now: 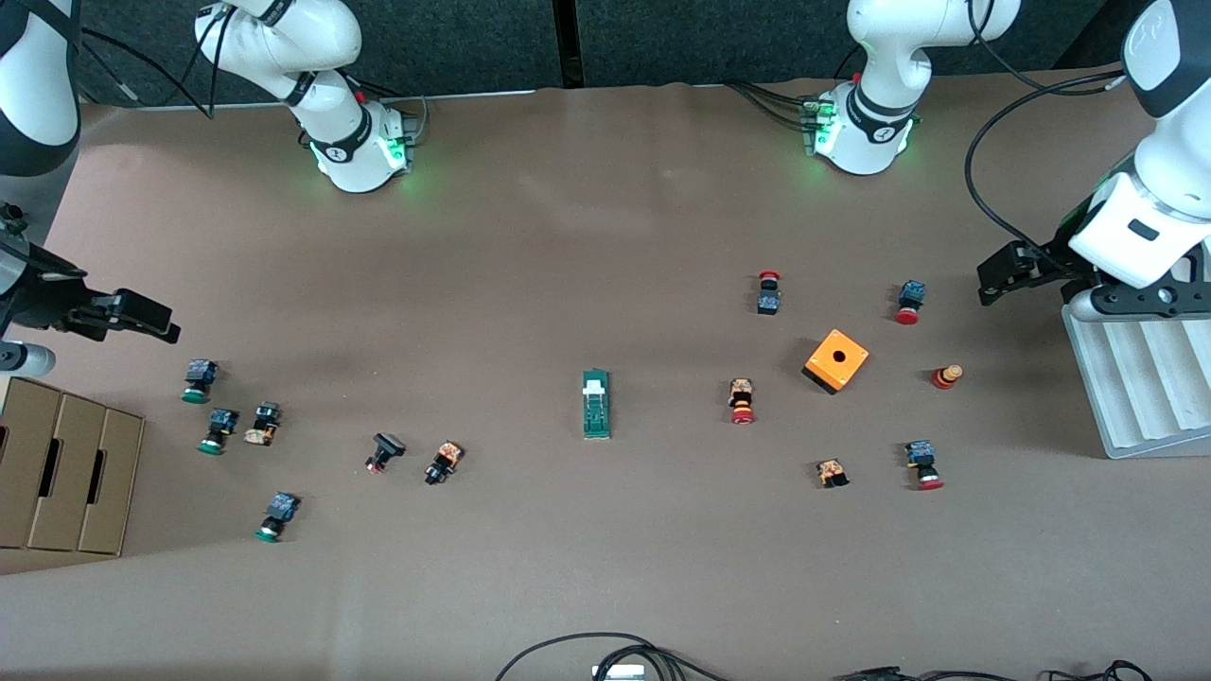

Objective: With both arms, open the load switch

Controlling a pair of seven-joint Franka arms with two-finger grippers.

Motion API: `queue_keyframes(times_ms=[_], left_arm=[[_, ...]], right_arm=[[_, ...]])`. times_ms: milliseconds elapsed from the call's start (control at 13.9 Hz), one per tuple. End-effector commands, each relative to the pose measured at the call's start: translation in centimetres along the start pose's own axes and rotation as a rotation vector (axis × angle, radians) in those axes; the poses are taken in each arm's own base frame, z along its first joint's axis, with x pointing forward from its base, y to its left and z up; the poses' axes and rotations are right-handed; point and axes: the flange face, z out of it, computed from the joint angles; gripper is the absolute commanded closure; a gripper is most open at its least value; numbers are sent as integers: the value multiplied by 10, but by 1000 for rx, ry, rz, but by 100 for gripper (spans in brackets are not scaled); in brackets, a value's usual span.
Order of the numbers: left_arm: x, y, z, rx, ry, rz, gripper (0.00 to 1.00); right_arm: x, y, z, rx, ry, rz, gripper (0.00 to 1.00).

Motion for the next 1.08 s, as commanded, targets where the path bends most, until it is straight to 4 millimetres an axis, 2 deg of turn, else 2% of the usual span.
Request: queue_keyframes(times_ms=[0, 72, 288, 1007], left_arm=[[0, 3, -27, -21, 55, 1, 0], [4, 1, -30, -22, 63, -1, 0], [16, 6, -10, -23, 34, 0, 0], [14, 11, -8, -22, 25, 12, 0]], right_arm=[[1, -5, 4, -11, -19, -11, 0], [2, -6, 6, -11, -22, -14, 0], [2, -4, 5, -20, -24, -15, 0], [2, -5, 6, -13, -25, -15, 0]])
